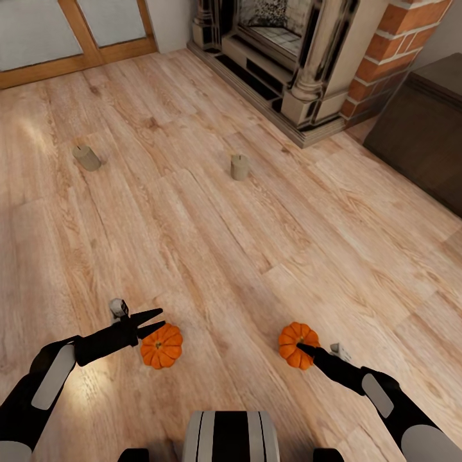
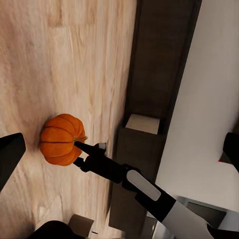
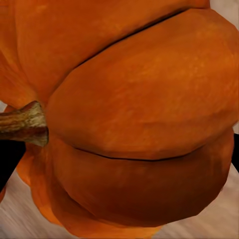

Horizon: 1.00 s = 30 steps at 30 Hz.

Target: Place each of the two pumpkins and all three candles from the living room inside a cabinet in the living room (use any cabinet), then make sure every cabinet is closed, and position the cauldron so it is next to a table in the living room.

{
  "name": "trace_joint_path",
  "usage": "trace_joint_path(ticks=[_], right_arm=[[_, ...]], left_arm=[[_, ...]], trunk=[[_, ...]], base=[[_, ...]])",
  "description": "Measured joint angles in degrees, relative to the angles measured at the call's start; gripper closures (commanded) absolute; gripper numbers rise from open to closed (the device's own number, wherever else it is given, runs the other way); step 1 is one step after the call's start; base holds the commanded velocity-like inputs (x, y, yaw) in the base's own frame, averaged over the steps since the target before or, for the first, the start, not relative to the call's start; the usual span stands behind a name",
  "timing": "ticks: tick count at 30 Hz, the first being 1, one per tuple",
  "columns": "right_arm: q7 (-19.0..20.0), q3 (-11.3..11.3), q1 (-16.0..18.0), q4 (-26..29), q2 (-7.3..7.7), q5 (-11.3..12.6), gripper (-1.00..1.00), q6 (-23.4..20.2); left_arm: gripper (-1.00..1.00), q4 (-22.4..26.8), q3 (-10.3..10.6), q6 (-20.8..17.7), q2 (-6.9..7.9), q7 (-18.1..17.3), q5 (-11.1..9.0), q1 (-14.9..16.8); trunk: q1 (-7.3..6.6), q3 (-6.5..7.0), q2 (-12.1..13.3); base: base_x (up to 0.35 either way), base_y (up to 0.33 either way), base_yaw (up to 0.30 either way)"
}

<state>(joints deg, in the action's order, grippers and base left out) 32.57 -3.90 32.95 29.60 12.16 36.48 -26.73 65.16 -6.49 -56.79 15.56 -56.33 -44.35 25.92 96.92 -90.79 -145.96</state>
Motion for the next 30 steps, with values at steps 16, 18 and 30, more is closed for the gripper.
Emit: trace_joint_path(ticks=[16, 18, 30], right_arm=[[0.0, 0.0, 0.0, 0.0, 0.0, 0.0, 1.0, 0.0], [-0.1, 0.0, 0.0, 0.0, -0.01, 0.0, 1.0, 0.0], [0.0, 0.0, 0.0, 0.0, 0.0, 0.0, 1.0, 0.0]], left_arm=[[-1.0, 0.0, 0.0, 0.0, 0.0, 0.0, 0.0, 0.0], [-1.0, 0.0, 0.1, 0.0, 0.0, 0.0, 0.0, 0.0], [-1.0, 0.0, 0.1, 0.0, 0.0, 0.0, 0.0, 0.0]], trunk=[[0.0, 0.0, 0.0], [0.0, 0.0, 0.0], [0.0, 0.0, 0.0]], base=[[0.002, 0.001, 0.0], [0.0, 0.0, 0.0], [0.0, 0.0, 0.0]])
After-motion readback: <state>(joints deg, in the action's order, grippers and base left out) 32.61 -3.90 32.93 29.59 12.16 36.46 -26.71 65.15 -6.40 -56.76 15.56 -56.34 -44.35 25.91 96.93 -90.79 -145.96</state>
